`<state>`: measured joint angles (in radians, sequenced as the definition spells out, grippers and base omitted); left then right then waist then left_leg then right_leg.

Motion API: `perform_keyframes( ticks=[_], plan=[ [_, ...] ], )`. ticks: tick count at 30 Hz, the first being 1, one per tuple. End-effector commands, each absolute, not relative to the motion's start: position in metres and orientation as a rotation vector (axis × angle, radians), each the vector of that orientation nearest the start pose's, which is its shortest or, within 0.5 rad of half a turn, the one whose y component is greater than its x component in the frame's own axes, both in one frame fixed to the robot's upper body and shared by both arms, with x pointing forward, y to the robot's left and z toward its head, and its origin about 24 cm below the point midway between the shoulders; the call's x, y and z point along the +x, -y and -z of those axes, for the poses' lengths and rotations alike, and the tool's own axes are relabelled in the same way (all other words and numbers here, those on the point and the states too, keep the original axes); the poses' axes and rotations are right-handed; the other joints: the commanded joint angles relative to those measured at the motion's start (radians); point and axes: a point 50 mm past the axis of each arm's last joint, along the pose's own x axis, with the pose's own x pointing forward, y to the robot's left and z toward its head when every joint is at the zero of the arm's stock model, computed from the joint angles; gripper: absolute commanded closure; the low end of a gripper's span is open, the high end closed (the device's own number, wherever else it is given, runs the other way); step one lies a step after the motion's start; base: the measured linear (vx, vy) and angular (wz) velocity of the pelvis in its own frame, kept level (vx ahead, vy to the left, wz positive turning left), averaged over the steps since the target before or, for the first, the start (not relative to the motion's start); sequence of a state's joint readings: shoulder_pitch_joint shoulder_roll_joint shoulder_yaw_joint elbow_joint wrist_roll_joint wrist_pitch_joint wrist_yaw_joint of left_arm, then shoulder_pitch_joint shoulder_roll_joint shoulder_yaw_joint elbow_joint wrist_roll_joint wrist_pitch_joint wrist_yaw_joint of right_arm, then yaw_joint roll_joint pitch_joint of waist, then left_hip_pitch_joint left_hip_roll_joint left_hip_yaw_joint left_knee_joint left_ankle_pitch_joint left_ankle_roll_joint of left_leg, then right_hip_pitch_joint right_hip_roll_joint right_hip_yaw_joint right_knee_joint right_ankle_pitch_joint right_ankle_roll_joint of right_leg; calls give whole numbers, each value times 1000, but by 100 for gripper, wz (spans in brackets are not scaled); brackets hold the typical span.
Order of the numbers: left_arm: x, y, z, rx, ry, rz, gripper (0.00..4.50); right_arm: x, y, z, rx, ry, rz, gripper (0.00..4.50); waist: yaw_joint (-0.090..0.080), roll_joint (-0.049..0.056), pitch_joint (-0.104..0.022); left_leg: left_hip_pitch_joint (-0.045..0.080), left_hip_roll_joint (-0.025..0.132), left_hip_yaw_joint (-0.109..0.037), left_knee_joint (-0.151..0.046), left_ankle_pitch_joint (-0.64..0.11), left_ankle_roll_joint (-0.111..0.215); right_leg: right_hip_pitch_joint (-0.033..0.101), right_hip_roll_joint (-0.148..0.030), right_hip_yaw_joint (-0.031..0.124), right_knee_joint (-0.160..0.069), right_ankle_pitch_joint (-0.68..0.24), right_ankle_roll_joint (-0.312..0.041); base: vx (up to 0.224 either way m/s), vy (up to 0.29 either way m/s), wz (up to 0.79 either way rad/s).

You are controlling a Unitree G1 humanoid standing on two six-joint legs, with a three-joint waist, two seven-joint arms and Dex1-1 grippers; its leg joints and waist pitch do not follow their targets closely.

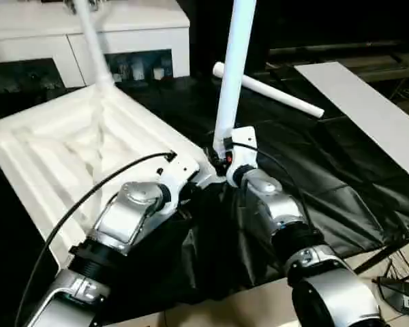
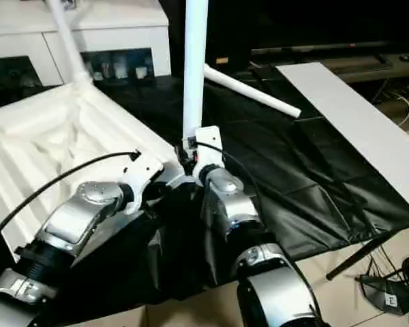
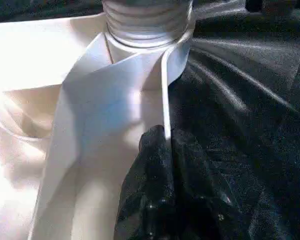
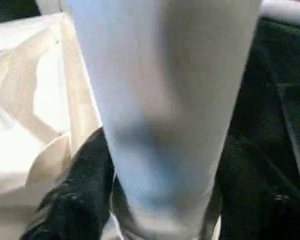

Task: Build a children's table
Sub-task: Rotate leg to tighten

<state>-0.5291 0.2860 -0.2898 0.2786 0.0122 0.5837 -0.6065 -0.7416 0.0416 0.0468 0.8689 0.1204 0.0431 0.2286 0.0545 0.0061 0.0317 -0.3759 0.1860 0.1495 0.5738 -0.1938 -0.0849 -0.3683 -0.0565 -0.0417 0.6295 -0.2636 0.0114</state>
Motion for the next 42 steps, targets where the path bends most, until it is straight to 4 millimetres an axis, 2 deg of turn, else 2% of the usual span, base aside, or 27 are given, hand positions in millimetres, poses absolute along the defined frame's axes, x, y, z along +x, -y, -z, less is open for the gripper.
perform_keyframes(
  ticks=[1,4,5,6,7,8,9,11,12,13,14,15,18,22,29,31,32,38,42],
  plan=[
    [323,-119,-61,387,-494,771,450,361,64,-63,70,-194,-505,112,0,10,-54,11,35,-2,-53,13,42,53,-69,40,-48,424,-231,0,0,0],
    [320,-123,-62,396,-481,817,450,359,70,-70,80,-168,-591,104,2,10,-53,13,36,-1,-51,12,47,54,-70,41,-48,407,-233,0,0,0],
    [319,-126,-63,397,-479,844,450,356,76,-73,83,-160,-648,78,3,8,-52,12,35,0,-51,11,52,55,-68,41,-50,408,-233,0,0,0],
    [316,-129,-63,398,-483,868,450,352,80,-76,80,-158,-711,78,7,8,-53,10,36,-1,-48,22,61,59,-68,42,-47,427,-225,0,0,0],
    [309,-134,-63,416,-477,970,450,342,92,-77,70,-211,-848,71,9,12,-54,12,34,-3,-46,39,72,62,-63,40,-45,455,-217,0,0,0],
    [308,-134,-63,420,-480,983,450,340,93,-77,70,-224,-865,71,11,10,-53,12,35,-4,-46,41,78,64,-60,38,-47,466,-208,0,0,0],
    [305,-136,-62,428,-487,1011,450,337,97,-76,71,-252,-903,71,11,10,-55,13,35,-3,-44,47,76,60,-61,38,-42,484,-209,0,0,0],
    [301,-137,-63,444,-466,1076,450,331,102,-75,4,-262,-981,41,14,14,-54,14,35,-2,-44,38,70,54,-63,36,-43,463,-226,0,0,0],
    [296,-140,-63,436,-469,1119,450,323,110,-75,-68,-274,-1064,41,14,17,-55,13,37,-1,-41,28,65,55,-64,36,-41,450,-233,0,0,0],
    [296,-140,-63,436,-469,1119,450,323,110,-75,-68,-274,-1064,41,16,16,-54,15,41,0,-40,20,65,52,-66,36,-41,440,-238,0,0,0],
    [290,-144,-64,452,-461,1184,450,312,120,-73,-143,-301,-1174,41,15,18,-54,14,42,0,-42,19,63,51,-66,36,-40,432,-248,0,0,0],
    [288,-145,-64,454,-465,1191,450,311,123,-73,-151,-308,-1191,41,23,18,-54,16,43,0,-37,19,70,53,-64,35,-41,425,-248,0,0,0],
    [285,-146,-64,453,-455,1232,450,309,125,-73,-164,-317,-1206,41,30,16,-52,15,42,4,-38,9,72,47,-67,36,-40,383,-264,0,0,0],
    [280,-145,-66,436,-456,1276,450,308,120,-71,-212,-309,-1243,41,30,18,-52,18,46,5,-41,-28,59,43,-72,37,-45,295,-278,0,0,0],
    [279,-145,-65,449,-453,1291,450,312,116,-66,-299,-285,-1260,41,27,17,-52,13,43,5,-41,-32,56,45,-72,37,-45,264,-277,0,0,0],
    [280,-145,-65,453,-452,1293,450,313,116,-66,-300,-279,-1263,55,27,17,-55,13,42,6,-38,-18,62,45,-71,37,-42,286,-282,0,0,0],
    [280,-145,-65,454,-452,1293,450,314,116,-65,-301,-277,-1263,79,27,16,-54,14,42,6,-38,-18,64,44,-70,36,-42,288,-284,0,0,0],
    [281,-145,-66,458,-449,1290,450,315,116,-65,-300,-265,-1268,122,29,16,-58,13,41,7,-32,4,86,45,-69,36,-37,329,-290,0,0,0],
    [281,-146,-65,457,-451,1291,450,316,115,-64,-287,-258,-1269,156,29,15,-58,14,42,7,-33,-12,87,45,-71,36,-38,303,-294,0,0,0]
  ],
)
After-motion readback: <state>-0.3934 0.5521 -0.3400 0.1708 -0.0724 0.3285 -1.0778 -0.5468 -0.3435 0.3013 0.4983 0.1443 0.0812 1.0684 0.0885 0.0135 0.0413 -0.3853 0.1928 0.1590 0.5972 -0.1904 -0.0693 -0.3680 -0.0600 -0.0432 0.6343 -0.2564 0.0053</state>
